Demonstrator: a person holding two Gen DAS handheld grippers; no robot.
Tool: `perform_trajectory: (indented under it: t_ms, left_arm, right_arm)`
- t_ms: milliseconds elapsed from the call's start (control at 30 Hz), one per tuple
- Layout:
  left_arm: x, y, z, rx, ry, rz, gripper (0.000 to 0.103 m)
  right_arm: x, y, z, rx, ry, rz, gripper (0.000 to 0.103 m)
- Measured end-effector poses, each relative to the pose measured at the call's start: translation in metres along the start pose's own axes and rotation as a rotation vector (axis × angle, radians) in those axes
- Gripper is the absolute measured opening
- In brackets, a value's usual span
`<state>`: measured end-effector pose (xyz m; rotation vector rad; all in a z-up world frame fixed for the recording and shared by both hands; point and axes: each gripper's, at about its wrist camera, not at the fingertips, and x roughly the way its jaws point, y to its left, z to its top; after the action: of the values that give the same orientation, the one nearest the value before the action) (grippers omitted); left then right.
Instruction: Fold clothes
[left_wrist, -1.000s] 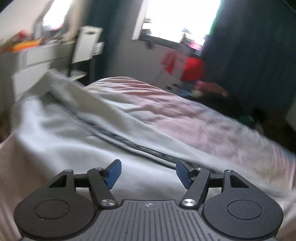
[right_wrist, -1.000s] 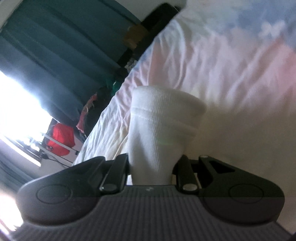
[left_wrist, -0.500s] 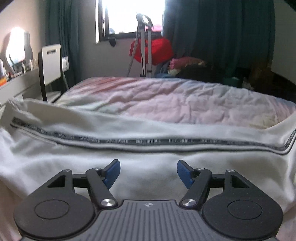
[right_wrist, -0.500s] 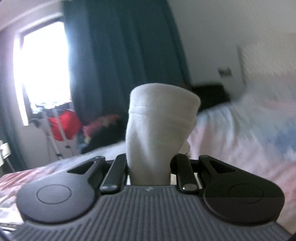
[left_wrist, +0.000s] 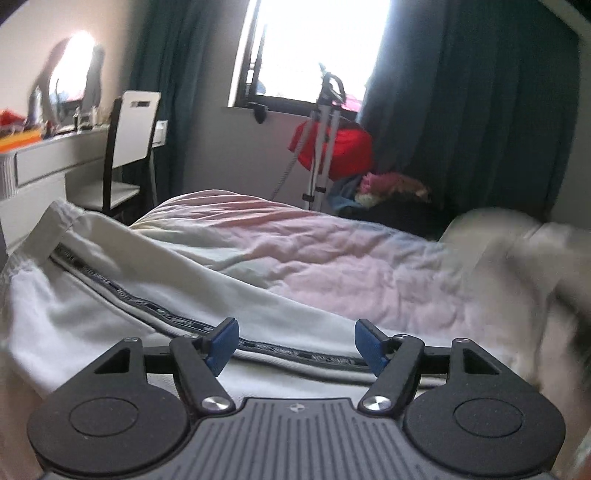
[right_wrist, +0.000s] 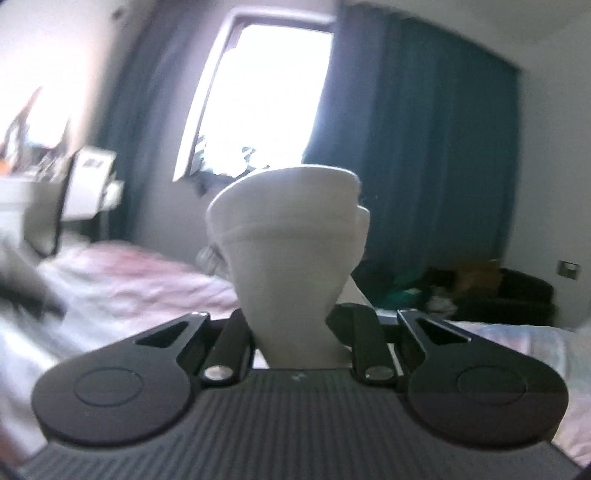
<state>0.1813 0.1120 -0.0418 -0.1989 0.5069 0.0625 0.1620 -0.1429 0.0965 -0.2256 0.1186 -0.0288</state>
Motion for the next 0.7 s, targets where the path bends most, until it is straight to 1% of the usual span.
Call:
perform_trajectory:
  t_ms: [133, 200, 233, 267, 300, 367, 433, 467, 533, 600, 700]
  left_arm:
    - [0.006, 0.016, -0.001, -0.056, 0.024, -0.002, 0.073]
    - [0.01, 0.022, -0.004, -0.075, 0.04, -0.009, 0.073]
    - [0.011, 0.023, -0.004, -0.089, 0.047, -0.017, 0.073]
    - [0.013, 0.025, -0.004, -0.102, 0.054, -0.025, 0.073]
    - [0.014, 0.025, -0.004, -0.109, 0.056, -0.034, 0.073]
    - [0.017, 0.022, -0.005, -0.11, 0.061, -0.052, 0.073]
    - [0.019, 0.018, -0.007, -0.097, 0.065, -0.068, 0.074]
    - [0.02, 0.016, -0.009, -0.096, 0.078, -0.084, 0.074]
    - [0.022, 0.012, -0.013, -0.096, 0.108, -0.12, 0.074]
    - [0.022, 0.007, -0.018, -0.091, 0.132, -0.155, 0.074]
    - [0.02, -0.002, -0.025, -0.058, 0.145, -0.173, 0.074]
  right_arm:
    - [0.012, 0.052, -0.042, -0.142, 0.13, 0.118, 0.022]
    - [0.012, 0.072, -0.062, -0.208, 0.193, 0.143, 0.024]
    - [0.013, 0.075, -0.068, -0.225, 0.207, 0.15, 0.028]
    - [0.012, 0.075, -0.071, -0.234, 0.216, 0.163, 0.035]
    - [0.012, 0.073, -0.07, -0.235, 0.222, 0.18, 0.039]
    - [0.008, 0.068, -0.064, -0.228, 0.24, 0.233, 0.053]
    - [-0.002, 0.057, -0.057, -0.211, 0.265, 0.34, 0.083]
    - [-0.01, 0.063, -0.053, -0.206, 0.287, 0.394, 0.087]
    - [-0.02, 0.053, -0.048, -0.18, 0.335, 0.475, 0.087]
    - [-0.027, 0.045, -0.043, -0.114, 0.376, 0.523, 0.087]
    - [-0.03, 0.014, -0.041, 0.08, 0.485, 0.594, 0.087]
